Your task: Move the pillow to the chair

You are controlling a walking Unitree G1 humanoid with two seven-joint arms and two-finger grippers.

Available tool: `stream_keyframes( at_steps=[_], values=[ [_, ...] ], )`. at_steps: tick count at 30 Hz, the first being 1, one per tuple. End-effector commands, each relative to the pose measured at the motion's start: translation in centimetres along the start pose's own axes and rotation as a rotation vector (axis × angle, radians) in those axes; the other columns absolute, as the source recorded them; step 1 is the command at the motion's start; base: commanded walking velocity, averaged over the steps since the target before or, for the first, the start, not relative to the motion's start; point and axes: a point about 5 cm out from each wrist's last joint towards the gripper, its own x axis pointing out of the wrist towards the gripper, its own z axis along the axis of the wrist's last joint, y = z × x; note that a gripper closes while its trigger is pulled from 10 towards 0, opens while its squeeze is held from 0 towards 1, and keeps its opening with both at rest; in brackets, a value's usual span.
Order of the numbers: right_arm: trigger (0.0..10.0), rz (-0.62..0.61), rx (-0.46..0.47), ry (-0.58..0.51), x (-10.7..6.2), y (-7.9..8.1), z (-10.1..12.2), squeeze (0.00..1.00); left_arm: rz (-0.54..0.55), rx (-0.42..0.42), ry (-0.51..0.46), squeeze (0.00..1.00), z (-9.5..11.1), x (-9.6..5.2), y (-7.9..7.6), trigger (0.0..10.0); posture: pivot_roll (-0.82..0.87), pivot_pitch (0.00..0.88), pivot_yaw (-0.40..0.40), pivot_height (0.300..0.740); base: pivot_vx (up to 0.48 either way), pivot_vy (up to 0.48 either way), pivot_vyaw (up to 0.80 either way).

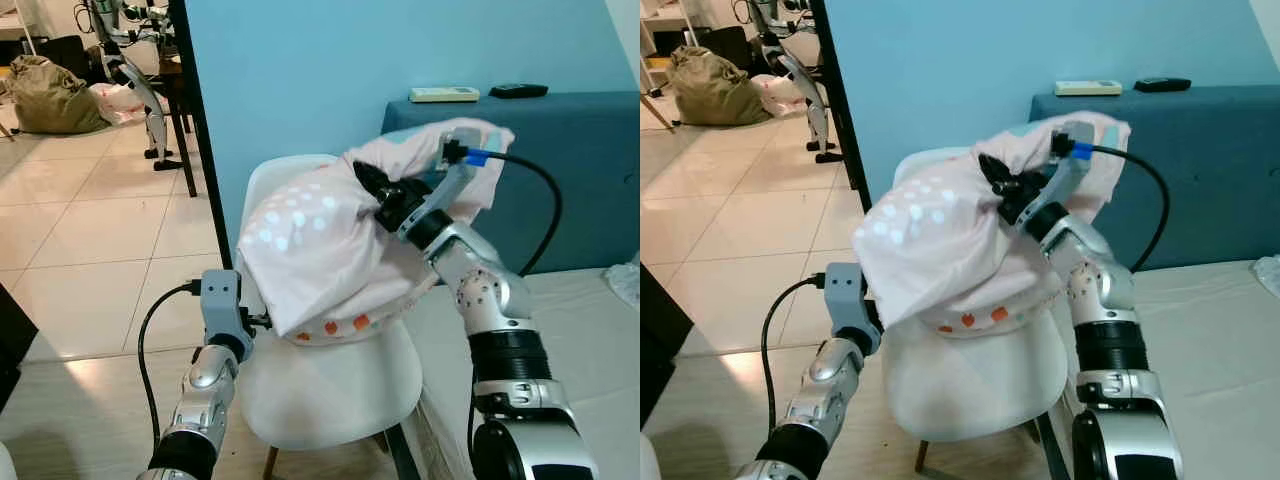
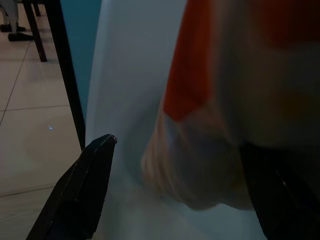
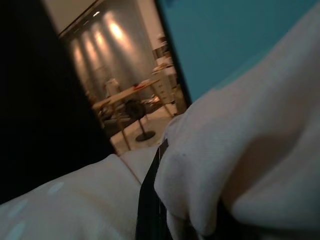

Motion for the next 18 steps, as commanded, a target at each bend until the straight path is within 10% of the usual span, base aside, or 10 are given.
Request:
stream_keyframes(
  at_steps=[1, 7, 18],
  values=[
    [10.0, 0.136, -0.083, 0.009, -0.1, 1.6, 1.9, 0.00, -0.009, 0.006, 0.007, 0.00, 0.0, 0.1, -0.2, 10.0, -0.05, 0.000, 0.010, 0.740, 0.000, 0.000, 0.00],
    [10.0, -0.036, -0.093, 0.100, -1.7, -0.9, 3.3, 0.00, -0.006, 0.005, 0.006, 0.00, 0.0, 0.0, 0.0, 10.0, -0.05, 0.000, 0.011, 0.740, 0.000, 0.000, 0.00],
    [10.0, 0.096, -0.077, 0.006, -4.4, 1.4, 9.4, 0.00, -0.012, 0.007, 0.008, 0.00, 0.0, 0.0, -0.1, 10.0, -0.05, 0.000, 0.017, 0.740, 0.000, 0.000, 0.00]
  ],
)
